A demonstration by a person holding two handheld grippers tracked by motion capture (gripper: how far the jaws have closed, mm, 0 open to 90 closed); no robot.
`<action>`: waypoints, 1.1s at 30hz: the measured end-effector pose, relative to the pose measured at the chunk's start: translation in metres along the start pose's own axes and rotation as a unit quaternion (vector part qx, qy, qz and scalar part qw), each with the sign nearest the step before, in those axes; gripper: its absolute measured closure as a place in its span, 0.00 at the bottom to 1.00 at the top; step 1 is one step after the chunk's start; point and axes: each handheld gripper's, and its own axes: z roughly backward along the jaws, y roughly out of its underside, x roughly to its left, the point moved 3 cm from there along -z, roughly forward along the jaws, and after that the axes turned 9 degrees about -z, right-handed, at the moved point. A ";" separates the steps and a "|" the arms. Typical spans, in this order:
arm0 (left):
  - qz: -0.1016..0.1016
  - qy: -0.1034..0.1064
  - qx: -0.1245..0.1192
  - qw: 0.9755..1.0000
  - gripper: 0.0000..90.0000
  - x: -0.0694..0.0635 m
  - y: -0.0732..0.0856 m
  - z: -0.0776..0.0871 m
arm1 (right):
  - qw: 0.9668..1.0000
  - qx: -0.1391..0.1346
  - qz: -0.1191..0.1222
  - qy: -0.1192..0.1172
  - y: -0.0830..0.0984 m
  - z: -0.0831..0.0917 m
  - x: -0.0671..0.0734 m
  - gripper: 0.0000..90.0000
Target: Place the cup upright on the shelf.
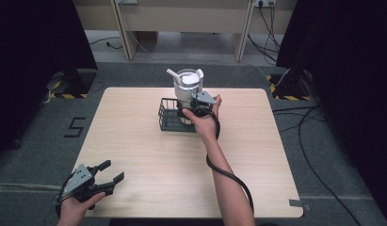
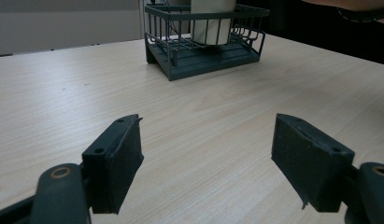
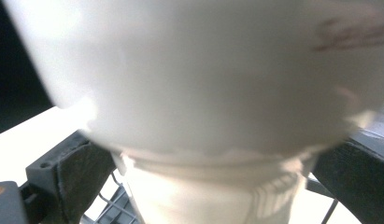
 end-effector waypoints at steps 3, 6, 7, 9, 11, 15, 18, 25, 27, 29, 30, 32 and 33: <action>0.000 -0.001 0.000 1.000 0.26 0.000 0.000 0.000 | 1.000 -0.001 -0.006 -0.003 -0.001 0.006 -0.002 0.02; -0.001 -0.001 0.001 1.000 0.26 0.000 0.000 0.000 | 1.000 -0.003 -0.002 -0.003 -0.002 0.013 -0.003 0.02; -0.001 -0.001 0.002 1.000 0.26 0.000 0.000 0.000 | 1.000 -0.003 -0.001 -0.003 -0.003 0.015 -0.003 0.02; -0.002 -0.001 0.002 1.000 0.26 0.000 0.001 -0.001 | 1.000 -0.004 0.005 -0.005 -0.004 0.019 -0.002 0.02; -0.002 -0.001 0.003 1.000 0.26 0.000 0.001 0.000 | 1.000 -0.004 0.006 -0.006 -0.003 0.023 -0.002 0.02; -0.002 -0.003 0.003 1.000 0.26 0.001 0.001 0.000 | 1.000 -0.002 0.006 -0.005 -0.002 0.026 -0.003 0.03; -0.003 -0.003 0.003 1.000 0.26 0.001 0.001 0.000 | 1.000 0.001 0.005 -0.004 0.001 0.030 -0.005 0.03; -0.003 -0.003 0.003 1.000 0.26 0.001 0.001 0.000 | 1.000 0.002 -0.006 -0.005 0.007 0.040 -0.009 0.05; -0.003 -0.003 0.004 1.000 0.26 0.001 0.001 0.000 | 1.000 0.001 -0.008 -0.004 0.010 0.045 -0.011 0.05; -0.004 -0.003 0.003 1.000 0.26 0.001 0.001 0.000 | 1.000 0.002 -0.008 -0.003 0.011 0.049 -0.013 0.06; -0.004 -0.003 0.003 1.000 0.26 0.001 0.001 0.000 | 1.000 0.003 -0.008 -0.003 0.012 0.051 -0.013 0.06; -0.004 -0.003 0.003 1.000 0.26 0.001 0.001 0.000 | 1.000 0.003 -0.007 -0.003 0.012 0.052 -0.014 0.06; -0.004 -0.003 0.003 1.000 0.26 0.001 0.001 0.000 | 1.000 0.004 -0.008 -0.001 0.013 0.054 -0.015 0.07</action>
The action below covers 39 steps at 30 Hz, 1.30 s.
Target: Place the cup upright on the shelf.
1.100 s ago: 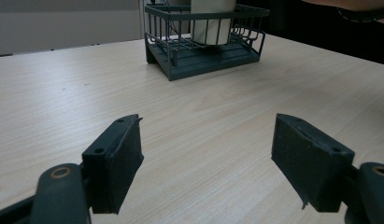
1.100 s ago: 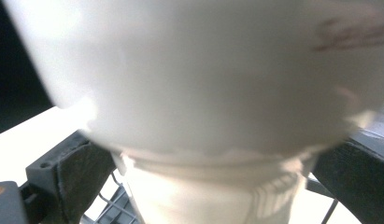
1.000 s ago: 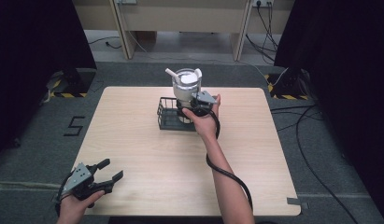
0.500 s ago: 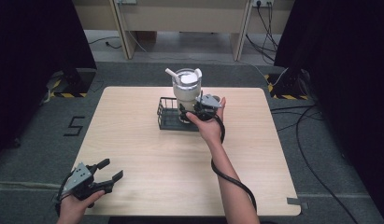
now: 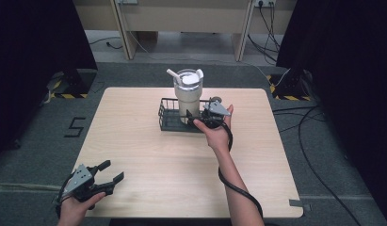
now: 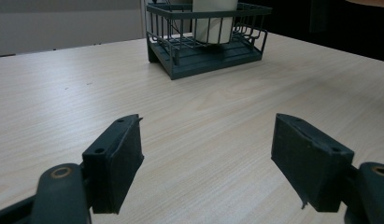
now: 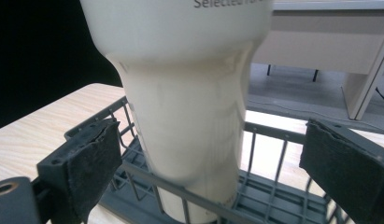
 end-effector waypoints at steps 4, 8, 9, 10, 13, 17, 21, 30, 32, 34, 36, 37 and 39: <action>-0.001 0.000 0.000 1.000 0.27 0.000 0.000 0.000 | 1.000 0.000 0.004 0.005 0.001 0.007 -0.003 0.07; 0.002 0.000 0.001 1.000 0.27 0.000 0.000 0.000 | 1.000 0.005 0.009 0.009 0.006 0.016 -0.006 0.06; 0.002 0.000 0.002 1.000 0.27 0.000 0.000 0.000 | 1.000 0.005 0.009 0.009 0.007 0.018 -0.007 0.06; 0.002 0.000 0.002 1.000 0.27 0.000 0.001 0.000 | 1.000 0.006 0.007 0.009 0.008 0.020 -0.008 0.06; 0.002 0.000 0.002 1.000 0.26 0.000 0.001 -0.001 | 1.000 0.008 0.010 0.012 0.011 0.025 -0.011 0.07; 0.000 0.000 0.005 1.000 0.27 -0.001 0.001 -0.001 | 1.000 0.012 0.008 0.012 0.013 0.031 -0.014 0.07; 0.000 0.000 0.005 1.000 0.26 -0.001 0.001 -0.001 | 1.000 0.014 0.007 0.014 0.017 0.038 -0.016 0.07; 0.000 0.000 0.005 1.000 0.27 -0.001 0.001 -0.001 | 1.000 0.015 0.011 0.020 0.024 0.052 -0.022 0.08; 0.000 0.000 0.004 1.000 0.27 -0.001 0.001 -0.001 | 1.000 0.017 0.010 0.018 0.026 0.054 -0.023 0.08; 0.000 -0.001 0.005 1.000 0.27 -0.001 0.001 -0.001 | 1.000 0.017 0.012 0.019 0.027 0.058 -0.024 0.08; -0.001 -0.001 0.005 1.000 0.27 -0.001 0.001 -0.001 | 1.000 0.018 0.012 0.021 0.028 0.061 -0.025 0.08; 0.000 0.000 0.005 1.000 0.27 -0.001 0.001 -0.001 | 0.999 0.019 0.013 0.023 0.029 0.063 -0.027 0.08; -0.001 0.000 0.005 1.000 0.27 -0.002 0.001 -0.001 | 0.999 0.019 0.010 0.027 0.030 0.067 -0.030 0.08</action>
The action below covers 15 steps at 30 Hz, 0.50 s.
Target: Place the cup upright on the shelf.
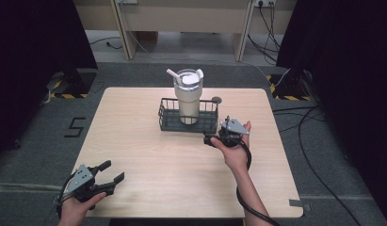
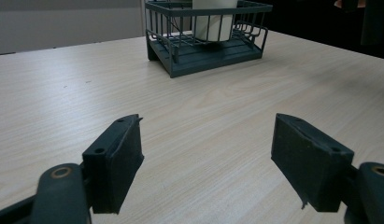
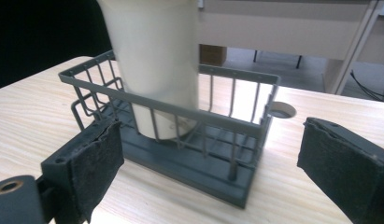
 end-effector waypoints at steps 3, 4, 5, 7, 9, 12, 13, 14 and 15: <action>0.000 0.000 0.001 1.000 0.27 0.000 0.000 0.000 | 1.000 0.001 -0.001 0.005 0.003 0.007 -0.005 0.08; -0.001 0.000 0.001 1.000 0.27 0.000 0.000 0.000 | 1.000 0.002 -0.003 0.006 0.004 0.009 -0.007 0.08; 0.000 -0.001 0.001 1.000 0.27 0.000 0.000 0.000 | 1.000 0.003 -0.003 0.008 0.005 0.011 -0.008 0.08; -0.001 -0.001 0.002 1.000 0.27 0.000 0.000 0.000 | 1.000 0.002 -0.005 0.010 0.007 0.015 -0.011 0.08; -0.001 -0.001 0.001 1.000 0.27 0.000 0.000 0.000 | 1.000 0.002 -0.006 0.013 0.009 0.018 -0.013 0.09; -0.001 -0.001 0.001 1.000 0.27 0.000 0.000 0.000 | 1.000 0.005 -0.008 0.015 0.013 0.024 -0.016 0.09; -0.001 -0.001 0.001 1.000 0.27 -0.001 0.000 0.000 | 1.000 0.006 -0.008 0.017 0.014 0.026 -0.016 0.09; -0.001 -0.002 0.001 1.000 0.27 -0.001 0.000 0.000 | 1.000 0.008 -0.009 0.016 0.015 0.027 -0.017 0.09; -0.001 -0.002 0.001 1.000 0.27 -0.001 0.000 0.000 | 1.000 0.006 -0.008 0.016 0.016 0.029 -0.018 0.09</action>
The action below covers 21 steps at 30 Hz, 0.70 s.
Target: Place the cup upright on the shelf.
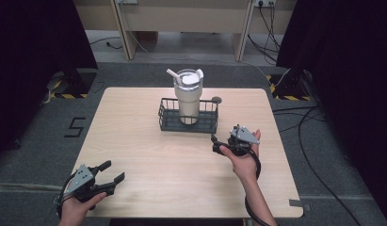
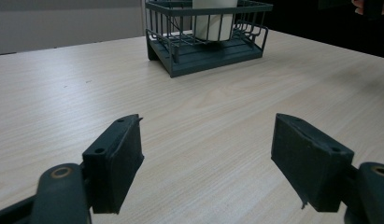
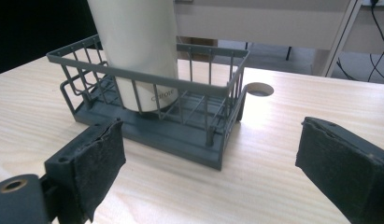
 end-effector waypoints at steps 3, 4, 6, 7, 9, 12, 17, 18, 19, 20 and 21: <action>0.000 0.000 0.000 1.000 0.27 0.000 0.000 0.000 | 1.000 0.000 -0.004 0.002 0.001 0.004 -0.001 0.09; 0.000 -0.001 0.000 1.000 0.27 0.000 0.000 0.000 | 1.000 -0.001 -0.005 0.002 0.002 0.006 -0.002 0.09; 0.000 -0.001 0.000 1.000 0.27 0.000 0.000 0.000 | 1.000 0.000 -0.007 0.004 0.004 0.009 -0.003 0.09; 0.000 -0.001 0.000 1.000 0.27 0.000 0.000 0.000 | 1.000 0.000 -0.006 0.004 0.005 0.010 -0.004 0.09; -0.001 -0.001 0.001 1.000 0.27 0.000 0.000 0.000 | 1.000 0.000 -0.006 0.006 0.006 0.013 -0.006 0.09; -0.001 -0.001 0.001 1.000 0.27 0.000 0.000 0.000 | 1.000 0.001 -0.013 0.007 0.009 0.017 -0.009 0.09; -0.002 -0.001 0.002 1.000 0.27 0.000 0.000 0.000 | 1.000 0.001 -0.016 0.016 0.015 0.026 -0.015 0.10; -0.002 -0.001 0.002 1.000 0.27 0.000 0.000 0.000 | 1.000 0.003 -0.018 0.018 0.016 0.028 -0.016 0.10; -0.001 -0.001 0.001 1.000 0.27 0.000 0.000 0.000 | 1.000 0.004 -0.018 0.019 0.018 0.030 -0.017 0.10; -0.002 -0.001 0.001 1.000 0.27 -0.001 0.000 0.000 | 1.000 0.005 -0.017 0.021 0.019 0.031 -0.018 0.10; -0.002 -0.002 0.001 1.000 0.27 -0.001 0.000 0.000 | 1.000 0.006 -0.018 0.022 0.020 0.032 -0.019 0.10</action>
